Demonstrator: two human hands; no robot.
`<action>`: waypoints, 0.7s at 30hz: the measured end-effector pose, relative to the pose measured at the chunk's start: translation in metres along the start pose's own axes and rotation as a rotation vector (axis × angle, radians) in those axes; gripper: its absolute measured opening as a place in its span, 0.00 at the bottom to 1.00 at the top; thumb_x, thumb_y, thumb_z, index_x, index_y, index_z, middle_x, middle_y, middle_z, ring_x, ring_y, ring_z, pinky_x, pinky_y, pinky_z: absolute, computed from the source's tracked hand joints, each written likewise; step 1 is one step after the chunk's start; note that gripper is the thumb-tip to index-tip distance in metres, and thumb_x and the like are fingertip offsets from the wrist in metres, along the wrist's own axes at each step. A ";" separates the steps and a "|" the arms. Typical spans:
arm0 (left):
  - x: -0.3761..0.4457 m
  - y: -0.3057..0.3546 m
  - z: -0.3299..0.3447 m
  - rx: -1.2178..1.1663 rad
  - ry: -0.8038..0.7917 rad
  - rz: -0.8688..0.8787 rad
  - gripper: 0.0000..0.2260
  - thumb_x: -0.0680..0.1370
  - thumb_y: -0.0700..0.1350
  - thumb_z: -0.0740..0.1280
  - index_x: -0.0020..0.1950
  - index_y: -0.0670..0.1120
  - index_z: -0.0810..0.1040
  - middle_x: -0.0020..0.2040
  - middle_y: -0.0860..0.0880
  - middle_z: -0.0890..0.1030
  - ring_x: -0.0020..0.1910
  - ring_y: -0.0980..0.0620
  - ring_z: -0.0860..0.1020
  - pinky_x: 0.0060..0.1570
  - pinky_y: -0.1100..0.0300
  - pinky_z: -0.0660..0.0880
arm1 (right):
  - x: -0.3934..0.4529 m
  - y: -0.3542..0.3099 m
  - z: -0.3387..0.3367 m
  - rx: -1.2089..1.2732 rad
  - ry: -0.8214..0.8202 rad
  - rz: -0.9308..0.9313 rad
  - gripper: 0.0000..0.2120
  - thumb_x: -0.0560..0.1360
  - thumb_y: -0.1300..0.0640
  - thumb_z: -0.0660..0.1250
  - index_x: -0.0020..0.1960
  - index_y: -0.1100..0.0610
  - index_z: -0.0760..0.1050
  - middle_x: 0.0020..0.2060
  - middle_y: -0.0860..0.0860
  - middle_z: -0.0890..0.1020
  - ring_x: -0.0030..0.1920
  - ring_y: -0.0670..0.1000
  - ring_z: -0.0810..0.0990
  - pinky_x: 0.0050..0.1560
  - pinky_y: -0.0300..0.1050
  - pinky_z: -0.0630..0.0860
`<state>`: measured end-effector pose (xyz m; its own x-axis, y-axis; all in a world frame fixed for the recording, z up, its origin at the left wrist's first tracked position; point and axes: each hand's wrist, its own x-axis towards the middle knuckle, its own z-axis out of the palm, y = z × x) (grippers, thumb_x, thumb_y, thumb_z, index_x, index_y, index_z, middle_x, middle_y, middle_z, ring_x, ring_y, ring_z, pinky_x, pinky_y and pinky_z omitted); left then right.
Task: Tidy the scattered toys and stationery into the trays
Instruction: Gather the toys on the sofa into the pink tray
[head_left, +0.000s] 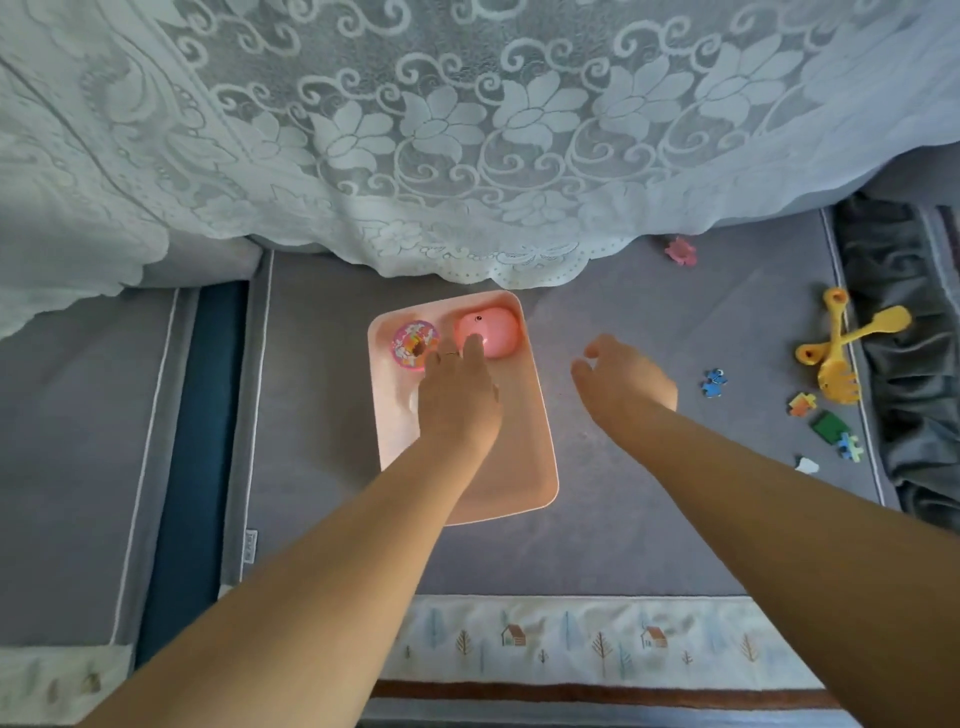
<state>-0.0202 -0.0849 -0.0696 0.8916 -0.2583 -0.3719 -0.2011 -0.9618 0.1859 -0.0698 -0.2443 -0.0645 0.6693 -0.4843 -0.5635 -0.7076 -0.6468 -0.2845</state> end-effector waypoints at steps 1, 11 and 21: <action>-0.001 0.012 0.002 -0.034 -0.001 0.034 0.21 0.78 0.42 0.63 0.70 0.46 0.64 0.65 0.42 0.67 0.65 0.42 0.66 0.53 0.50 0.72 | 0.002 0.012 0.000 -0.006 -0.003 0.025 0.13 0.79 0.52 0.55 0.62 0.52 0.69 0.54 0.53 0.78 0.50 0.56 0.78 0.43 0.45 0.69; -0.008 0.126 0.071 -0.190 -0.188 0.182 0.21 0.76 0.40 0.66 0.68 0.46 0.68 0.60 0.42 0.70 0.61 0.41 0.70 0.54 0.50 0.73 | 0.026 0.129 -0.007 -0.122 -0.003 0.142 0.22 0.76 0.65 0.60 0.69 0.55 0.63 0.66 0.58 0.65 0.57 0.64 0.77 0.45 0.49 0.70; 0.001 0.150 0.131 -0.138 -0.151 -0.046 0.14 0.78 0.35 0.62 0.62 0.44 0.70 0.57 0.42 0.74 0.54 0.40 0.76 0.52 0.49 0.73 | 0.069 0.170 -0.005 -0.141 0.016 -0.029 0.21 0.76 0.62 0.66 0.67 0.57 0.66 0.64 0.59 0.64 0.51 0.64 0.79 0.46 0.50 0.74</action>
<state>-0.1021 -0.2409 -0.1611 0.8253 -0.2353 -0.5134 -0.0951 -0.9540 0.2844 -0.1430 -0.3909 -0.1481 0.6936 -0.4729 -0.5435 -0.6497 -0.7365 -0.1883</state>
